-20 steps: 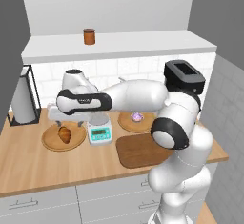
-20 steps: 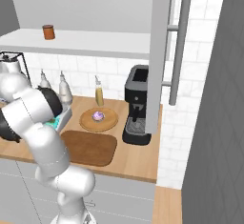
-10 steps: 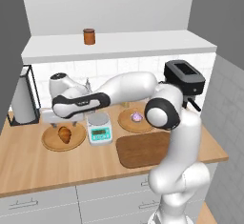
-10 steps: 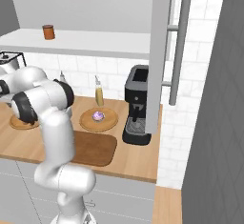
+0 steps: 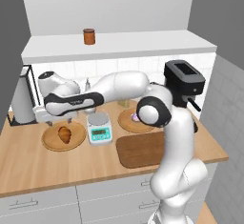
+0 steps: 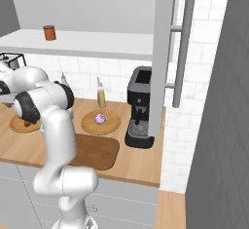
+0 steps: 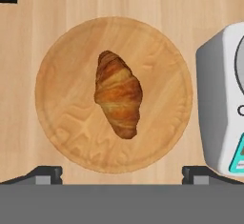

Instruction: From the different types of pastries on the counter, select a croissant and place it on the cutting board. Then retrieve a jar of jam from the cabinet and place it alongside the croissant on the cutting board.

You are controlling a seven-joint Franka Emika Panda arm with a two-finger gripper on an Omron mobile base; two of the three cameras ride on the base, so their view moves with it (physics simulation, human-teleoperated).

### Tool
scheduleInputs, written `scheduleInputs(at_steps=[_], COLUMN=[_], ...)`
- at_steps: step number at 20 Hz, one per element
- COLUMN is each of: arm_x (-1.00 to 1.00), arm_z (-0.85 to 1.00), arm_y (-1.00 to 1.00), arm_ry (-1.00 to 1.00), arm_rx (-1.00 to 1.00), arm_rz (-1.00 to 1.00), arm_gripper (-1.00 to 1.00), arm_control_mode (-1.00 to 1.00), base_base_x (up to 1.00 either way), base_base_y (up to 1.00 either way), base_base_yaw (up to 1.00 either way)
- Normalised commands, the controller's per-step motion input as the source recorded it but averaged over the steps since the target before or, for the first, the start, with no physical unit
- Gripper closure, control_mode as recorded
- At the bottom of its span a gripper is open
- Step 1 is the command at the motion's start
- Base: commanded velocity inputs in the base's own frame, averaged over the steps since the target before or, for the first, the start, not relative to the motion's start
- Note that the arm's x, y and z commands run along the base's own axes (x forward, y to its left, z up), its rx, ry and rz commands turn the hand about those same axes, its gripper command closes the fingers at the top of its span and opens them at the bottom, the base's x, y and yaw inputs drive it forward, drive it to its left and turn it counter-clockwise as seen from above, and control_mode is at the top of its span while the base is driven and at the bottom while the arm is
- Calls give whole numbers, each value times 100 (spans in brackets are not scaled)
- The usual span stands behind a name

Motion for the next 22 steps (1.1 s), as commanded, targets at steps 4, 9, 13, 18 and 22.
scheduleInputs(at_steps=[4, 9, 13, 18, 22], arm_x=[5, 3, 2, 13, 11], arm_z=[-25, -7, -4, -28, -24], arm_y=[-5, -12, -1, -7, -1], arm_ry=[-27, -9, 0, 0, 0], arm_rx=[-1, 0, 0, 0, 0], arm_rz=[0, 0, 0, 0, 0], arm_gripper=[-100, -100, -100, -100, -100], arm_control_mode=[-100, -100, -100, -100, -100], base_base_x=[0, 0, 0, 0, 0], base_base_y=[0, 0, 0, 0, 0], base_base_yaw=[0, 0, 0, 0, 0])
